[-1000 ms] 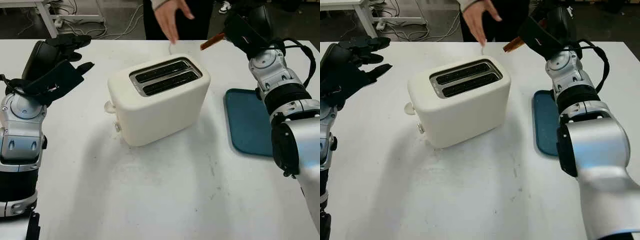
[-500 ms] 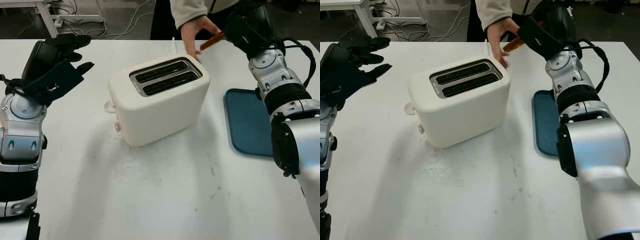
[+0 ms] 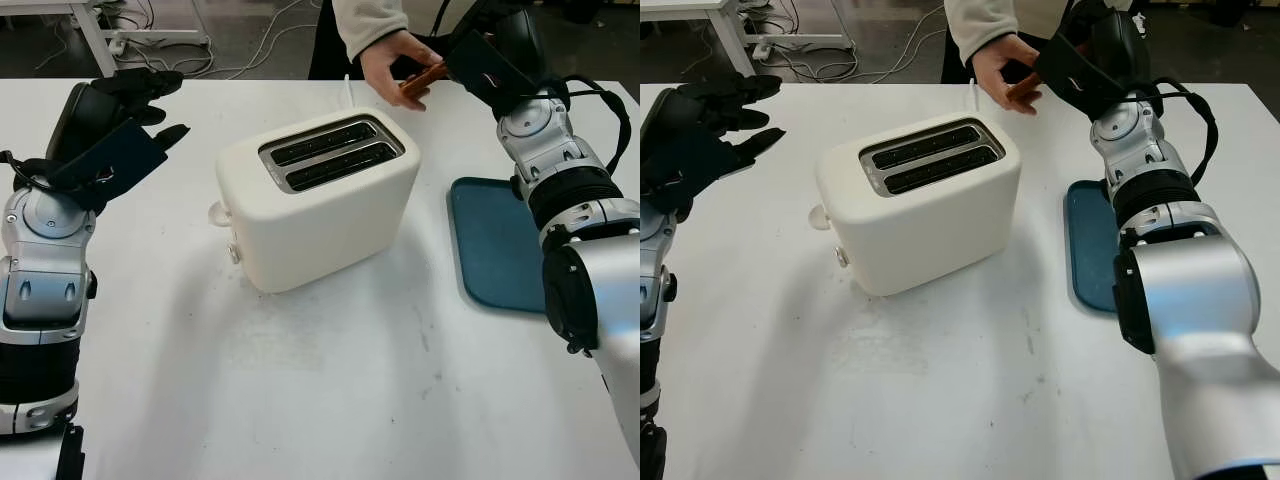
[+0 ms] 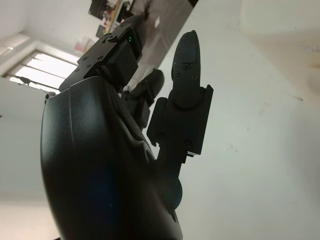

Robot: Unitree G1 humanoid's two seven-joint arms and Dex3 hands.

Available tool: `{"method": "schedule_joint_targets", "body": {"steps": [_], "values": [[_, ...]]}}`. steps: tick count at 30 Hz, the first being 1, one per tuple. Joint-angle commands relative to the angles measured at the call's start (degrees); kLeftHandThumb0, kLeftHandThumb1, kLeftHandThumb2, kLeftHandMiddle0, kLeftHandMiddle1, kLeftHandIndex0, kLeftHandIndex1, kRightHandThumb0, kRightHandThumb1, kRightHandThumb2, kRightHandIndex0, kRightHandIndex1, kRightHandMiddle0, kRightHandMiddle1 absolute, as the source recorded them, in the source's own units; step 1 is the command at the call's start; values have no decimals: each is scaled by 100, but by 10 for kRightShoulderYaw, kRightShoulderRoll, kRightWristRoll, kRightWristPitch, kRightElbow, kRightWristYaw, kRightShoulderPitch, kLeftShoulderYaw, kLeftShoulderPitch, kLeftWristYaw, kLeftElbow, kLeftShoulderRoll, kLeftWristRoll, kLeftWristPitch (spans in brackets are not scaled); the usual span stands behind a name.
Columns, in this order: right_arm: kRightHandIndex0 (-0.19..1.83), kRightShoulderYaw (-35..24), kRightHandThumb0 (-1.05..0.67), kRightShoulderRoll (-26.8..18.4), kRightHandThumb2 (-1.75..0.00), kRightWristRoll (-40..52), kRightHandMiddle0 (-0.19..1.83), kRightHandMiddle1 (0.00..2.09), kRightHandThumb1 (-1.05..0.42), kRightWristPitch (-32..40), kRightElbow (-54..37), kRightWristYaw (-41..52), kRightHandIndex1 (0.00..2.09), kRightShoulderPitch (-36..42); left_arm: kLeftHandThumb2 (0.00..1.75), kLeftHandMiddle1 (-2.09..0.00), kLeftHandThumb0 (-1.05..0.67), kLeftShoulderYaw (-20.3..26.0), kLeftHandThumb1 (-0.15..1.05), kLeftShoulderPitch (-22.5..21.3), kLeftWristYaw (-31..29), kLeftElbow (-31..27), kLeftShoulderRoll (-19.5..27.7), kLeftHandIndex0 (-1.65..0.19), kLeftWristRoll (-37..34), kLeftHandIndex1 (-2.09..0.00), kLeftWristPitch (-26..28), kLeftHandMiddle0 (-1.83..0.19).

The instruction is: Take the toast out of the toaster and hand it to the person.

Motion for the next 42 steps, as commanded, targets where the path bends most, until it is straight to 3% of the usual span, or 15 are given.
{"method": "schedule_joint_targets", "body": {"steps": [1, 7, 11, 14, 16, 17, 18, 19, 21, 22, 25, 30, 33, 37, 42], "values": [[79, -8, 5, 2, -1, 10, 57, 175, -91, -8, 2, 8, 175, 3, 20, -54, -41, 1, 92, 0, -1, 2, 7, -60, 0, 0, -11, -44], [78, 17, 0, 1, -1, -15, 56, 175, -92, 6, 3, -7, 175, 3, 19, -54, -40, 3, 92, 1, 0, 0, 3, -60, -1, 0, -5, -44], [73, 14, -1, 2, -7, -8, 52, 175, -92, 17, 4, 24, 175, 2, 21, -54, -39, 3, 92, 4, -3, -1, 5, -60, -1, 0, -4, -44], [73, 8, -5, 2, -3, -3, 54, 175, -89, 1, 1, 19, 175, 14, 22, -52, -38, 4, 92, 9, -4, -3, 4, -58, -2, 0, -1, -41], [52, 0, -19, 0, -1, 8, 46, 169, -85, 4, 0, 40, 168, 20, 24, -52, -37, 7, 92, 16, -3, -4, 3, -58, -5, 0, -9, -41], [52, -3, -27, -2, 0, 13, 48, 129, -84, 9, 0, 58, 130, 21, 24, -51, -38, 10, 92, 20, -1, -6, -1, -58, -9, 0, -9, -41], [57, -1, -34, -7, 0, 12, 57, 75, -83, 7, -1, 75, 80, 25, 24, -51, -38, 14, 92, 24, 1, -9, -6, -57, -13, 0, -6, -40], [60, 1, -41, -12, 0, 12, 60, 45, -83, 1, -3, 89, 51, 30, 24, -51, -39, 18, 92, 28, 4, -13, -11, -57, -16, 0, -3, -39], [52, 5, -53, -19, 0, 10, 53, 11, -81, -6, -8, 111, 14, 39, 24, -49, -37, 20, 92, 37, 10, -28, -20, -56, -15, 0, 10, -38], [49, 7, -56, -21, 0, 8, 50, 5, -81, -10, -11, 114, 8, 45, 24, -49, -37, 22, 92, 43, 13, -33, -24, -55, -17, 0, 9, -38], [38, 11, -56, -27, 0, 6, 40, 1, -79, -33, -26, 115, 1, 67, 25, -51, -37, 30, 92, 63, 21, -38, -35, -57, -25, -1, -15, -40], [33, -3, -49, -30, 0, 29, 31, 0, -77, -84, -61, 124, 0, 115, 26, -51, -37, 33, 92, 97, 41, -87, -67, -55, -27, 0, 18, -39], [30, -3, -56, -36, -1, 31, 25, 0, -78, -113, -103, 131, 0, 158, 28, -53, -35, 36, 92, 126, 47, -105, -82, -56, -32, -1, 4, -41], [21, -19, -64, -36, -1, 57, 20, 0, -81, -124, -203, 146, 0, 238, 31, -54, -34, 56, 92, 169, 45, -112, -124, -49, -82, 0, -5, -32], [14, -46, -64, -31, -1, 98, 14, 1, -84, -112, -378, 171, 1, 380, 35, -54, -31, 34, 92, 226, 69, -187, -164, -44, -78, 0, 43, -25]]}}
